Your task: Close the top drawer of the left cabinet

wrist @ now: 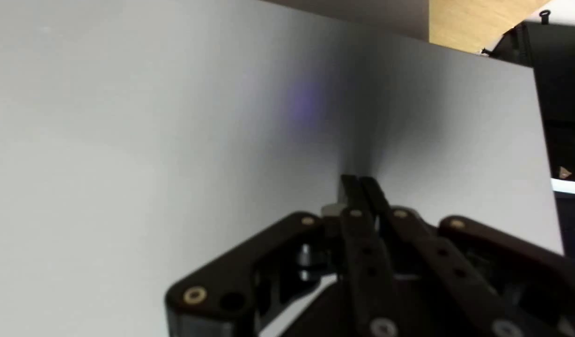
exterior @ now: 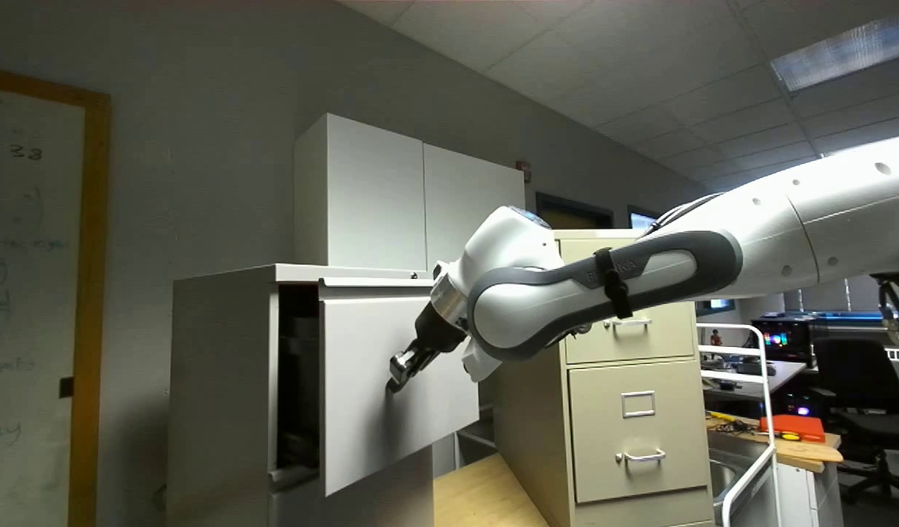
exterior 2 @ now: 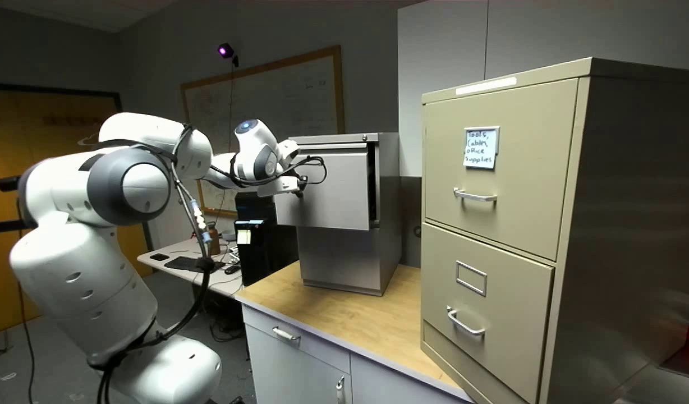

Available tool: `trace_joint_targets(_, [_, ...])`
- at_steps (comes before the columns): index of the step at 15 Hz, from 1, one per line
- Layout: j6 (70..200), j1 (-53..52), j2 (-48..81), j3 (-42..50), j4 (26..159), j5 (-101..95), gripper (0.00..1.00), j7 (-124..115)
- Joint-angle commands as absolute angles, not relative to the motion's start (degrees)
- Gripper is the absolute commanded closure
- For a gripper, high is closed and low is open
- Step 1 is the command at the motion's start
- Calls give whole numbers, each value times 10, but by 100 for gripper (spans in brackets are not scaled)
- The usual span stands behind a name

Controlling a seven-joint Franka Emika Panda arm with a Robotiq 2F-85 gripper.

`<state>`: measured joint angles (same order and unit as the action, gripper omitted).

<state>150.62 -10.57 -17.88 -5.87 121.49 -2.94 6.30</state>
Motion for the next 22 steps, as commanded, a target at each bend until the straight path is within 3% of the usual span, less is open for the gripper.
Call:
trace_joint_targets(1, [1503,-90,-119,-87,1135,-53,95,33])
trace_joint_targets(22, [1444,-106,115,-82,859,-98,95,6])
